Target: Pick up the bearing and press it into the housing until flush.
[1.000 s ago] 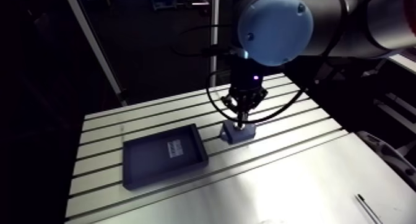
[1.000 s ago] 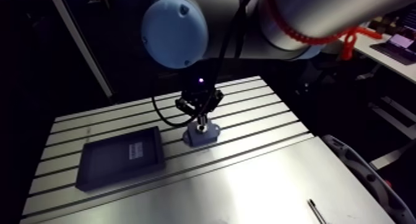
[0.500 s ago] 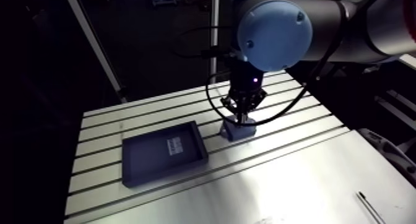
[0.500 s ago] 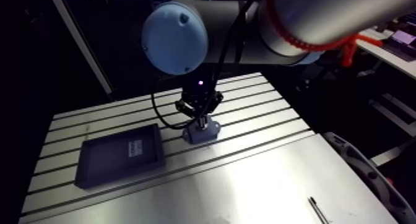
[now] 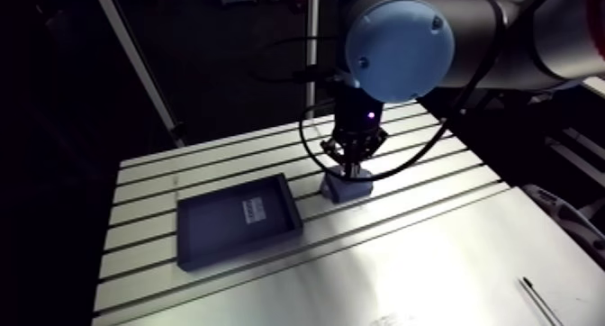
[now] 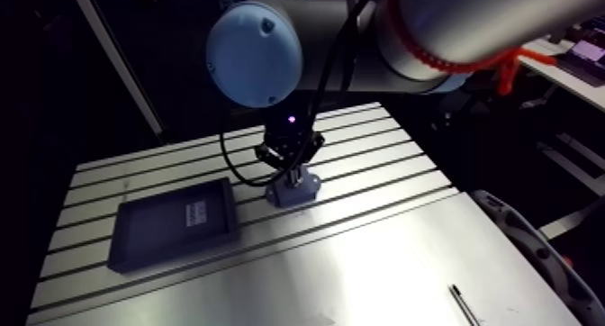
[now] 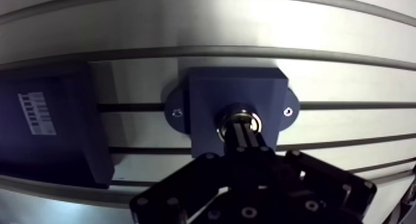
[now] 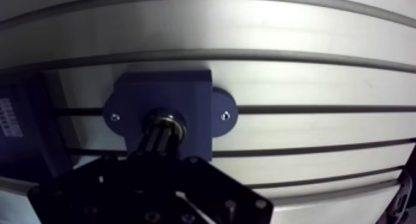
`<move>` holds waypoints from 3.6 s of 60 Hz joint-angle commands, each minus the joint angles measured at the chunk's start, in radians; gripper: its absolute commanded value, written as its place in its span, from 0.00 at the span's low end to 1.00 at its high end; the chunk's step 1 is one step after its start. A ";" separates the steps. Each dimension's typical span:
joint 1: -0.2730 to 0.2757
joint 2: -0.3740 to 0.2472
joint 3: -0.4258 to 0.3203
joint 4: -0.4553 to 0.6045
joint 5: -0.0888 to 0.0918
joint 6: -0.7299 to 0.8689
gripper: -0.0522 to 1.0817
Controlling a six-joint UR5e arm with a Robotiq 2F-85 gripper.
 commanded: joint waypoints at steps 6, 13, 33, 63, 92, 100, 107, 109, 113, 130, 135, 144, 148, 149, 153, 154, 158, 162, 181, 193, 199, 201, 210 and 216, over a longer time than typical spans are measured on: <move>0.000 0.001 0.000 0.000 -0.001 -0.001 1.00; 0.002 0.007 -0.001 0.000 -0.001 0.000 1.00; 0.002 0.013 -0.001 -0.002 -0.001 0.000 1.00; 0.002 0.021 0.002 -0.020 -0.001 -0.003 1.00; 0.002 0.021 0.002 -0.020 0.000 -0.003 1.00; 0.002 0.021 0.001 -0.020 -0.001 -0.004 1.00; 0.002 0.021 -0.001 -0.020 -0.001 -0.004 1.00; 0.002 0.021 -0.001 -0.020 -0.001 -0.004 1.00; 0.002 0.021 -0.001 -0.020 -0.001 -0.004 1.00; 0.002 0.022 0.001 -0.019 -0.003 -0.006 1.00; 0.002 0.025 0.001 -0.019 -0.003 -0.006 1.00; 0.002 0.026 0.001 -0.019 -0.003 -0.006 1.00; 0.000 0.026 -0.001 -0.020 -0.001 -0.006 1.00; 0.000 0.026 -0.001 -0.020 -0.001 -0.006 1.00; 0.000 0.026 -0.004 -0.019 -0.001 -0.006 1.00; 0.000 0.024 -0.004 -0.019 0.000 -0.006 1.00; 0.000 0.023 -0.007 -0.019 0.000 -0.006 1.00; 0.000 0.021 -0.008 -0.017 0.000 -0.006 1.00; 0.002 0.010 -0.025 0.001 -0.006 -0.006 1.00; 0.006 -0.009 -0.039 0.028 -0.004 -0.007 1.00; 0.008 -0.021 -0.052 0.054 -0.002 -0.007 0.99; 0.008 -0.033 -0.060 0.068 -0.001 -0.006 0.99; 0.012 -0.058 -0.077 0.104 0.000 -0.006 0.96; 0.021 -0.075 -0.092 0.146 0.000 -0.004 0.70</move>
